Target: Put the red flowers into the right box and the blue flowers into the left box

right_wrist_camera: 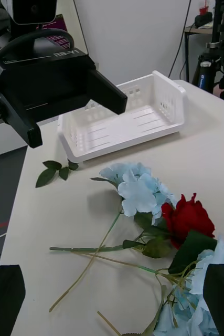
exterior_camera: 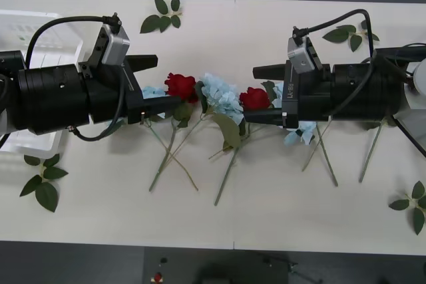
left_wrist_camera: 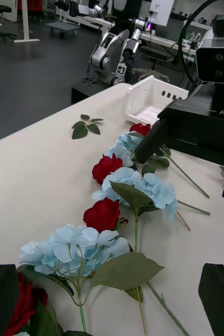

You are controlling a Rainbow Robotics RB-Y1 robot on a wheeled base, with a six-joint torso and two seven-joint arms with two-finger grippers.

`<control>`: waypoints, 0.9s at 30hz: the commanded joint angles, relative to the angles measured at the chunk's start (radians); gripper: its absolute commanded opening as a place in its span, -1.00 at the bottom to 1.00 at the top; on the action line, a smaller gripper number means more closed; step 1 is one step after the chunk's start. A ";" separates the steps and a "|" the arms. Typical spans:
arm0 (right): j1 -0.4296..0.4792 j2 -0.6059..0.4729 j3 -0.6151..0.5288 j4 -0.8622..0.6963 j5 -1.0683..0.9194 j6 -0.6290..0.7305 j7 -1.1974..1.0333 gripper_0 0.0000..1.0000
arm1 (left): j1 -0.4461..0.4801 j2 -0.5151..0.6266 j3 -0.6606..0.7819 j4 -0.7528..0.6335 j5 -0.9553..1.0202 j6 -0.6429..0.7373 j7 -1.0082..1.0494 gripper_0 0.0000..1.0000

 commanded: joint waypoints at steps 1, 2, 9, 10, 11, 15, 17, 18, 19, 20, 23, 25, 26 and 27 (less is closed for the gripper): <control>-0.005 -0.033 -0.017 -0.021 0.001 -0.002 0.014 1.00 | -0.024 -0.005 0.013 -0.020 -0.001 -0.001 -0.068 1.00; -0.005 -0.033 -0.017 -0.021 0.001 -0.002 0.014 1.00 | -0.024 -0.005 0.013 -0.020 -0.001 -0.001 -0.068 1.00; -0.005 -0.033 -0.017 -0.021 0.001 -0.002 0.014 1.00 | -0.024 -0.005 0.013 -0.020 -0.001 -0.001 -0.068 1.00; -0.005 -0.033 -0.017 -0.021 0.001 -0.002 0.014 1.00 | -0.024 -0.005 0.013 -0.020 -0.001 -0.001 -0.068 1.00; -0.005 -0.033 -0.017 -0.021 0.001 -0.002 0.014 1.00 | -0.024 -0.005 0.013 -0.020 -0.001 -0.001 -0.068 1.00; -0.005 -0.033 -0.017 -0.021 0.001 -0.002 0.014 1.00 | -0.024 -0.005 0.013 -0.020 -0.001 -0.001 -0.068 1.00; -0.005 -0.033 -0.017 -0.021 0.001 -0.002 0.014 1.00 | -0.024 -0.005 0.013 -0.020 -0.001 -0.001 -0.068 1.00; -0.005 -0.033 -0.017 -0.021 0.001 -0.002 0.014 1.00 | -0.024 -0.005 0.013 -0.020 -0.001 -0.001 -0.068 1.00; -0.005 -0.033 -0.017 -0.021 0.001 -0.002 0.014 1.00 | -0.024 -0.005 0.013 -0.020 -0.001 -0.001 -0.068 1.00; -0.005 -0.033 -0.017 -0.021 0.001 -0.002 0.014 1.00 | -0.024 -0.005 0.013 -0.020 -0.001 -0.001 -0.068 1.00; -0.005 -0.033 -0.017 -0.021 0.001 -0.002 0.014 1.00 | -0.024 -0.005 0.013 -0.020 -0.001 -0.001 -0.068 1.00; -0.005 -0.033 -0.017 -0.021 0.001 -0.002 0.014 1.00 | -0.024 -0.005 0.013 -0.020 -0.001 -0.001 -0.068 1.00; -0.005 -0.033 -0.017 -0.021 0.001 -0.002 0.014 1.00 | -0.024 -0.005 0.013 -0.020 -0.001 -0.001 -0.068 1.00; -0.005 -0.033 -0.017 -0.021 0.001 -0.002 0.014 1.00 | -0.024 -0.005 0.013 -0.020 -0.001 -0.001 -0.068 1.00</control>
